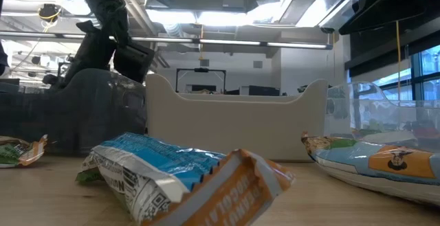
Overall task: Pick and place Granola Bars by type
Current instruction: Put the blue granola bar into the black bin
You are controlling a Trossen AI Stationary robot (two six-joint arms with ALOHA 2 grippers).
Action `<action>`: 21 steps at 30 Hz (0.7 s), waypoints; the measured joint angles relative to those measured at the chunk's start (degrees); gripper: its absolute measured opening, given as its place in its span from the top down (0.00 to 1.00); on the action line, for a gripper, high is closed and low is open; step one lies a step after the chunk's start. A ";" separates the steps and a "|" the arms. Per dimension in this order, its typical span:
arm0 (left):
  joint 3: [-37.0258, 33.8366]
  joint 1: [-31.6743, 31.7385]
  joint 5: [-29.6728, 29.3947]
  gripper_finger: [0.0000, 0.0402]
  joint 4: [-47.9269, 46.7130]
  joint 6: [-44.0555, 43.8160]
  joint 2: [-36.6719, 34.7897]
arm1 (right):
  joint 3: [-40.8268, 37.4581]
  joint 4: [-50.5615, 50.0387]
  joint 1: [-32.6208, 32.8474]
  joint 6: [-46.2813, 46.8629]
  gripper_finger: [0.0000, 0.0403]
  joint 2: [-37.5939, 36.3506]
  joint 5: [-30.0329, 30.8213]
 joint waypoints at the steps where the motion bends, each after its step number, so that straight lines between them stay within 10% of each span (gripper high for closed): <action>1: 0.25 -0.02 -0.98 0.37 0.29 1.76 0.04 | 0.00 -0.01 -0.01 -0.01 0.58 0.00 0.00; 9: 1.66 -0.50 -8.26 0.37 5.49 17.33 0.05 | 0.00 0.02 -0.02 -0.38 0.58 -0.02 0.04; 21: 1.81 -0.46 -9.35 0.37 6.32 5.20 0.05 | 0.00 0.06 0.00 -0.42 0.58 -0.02 0.10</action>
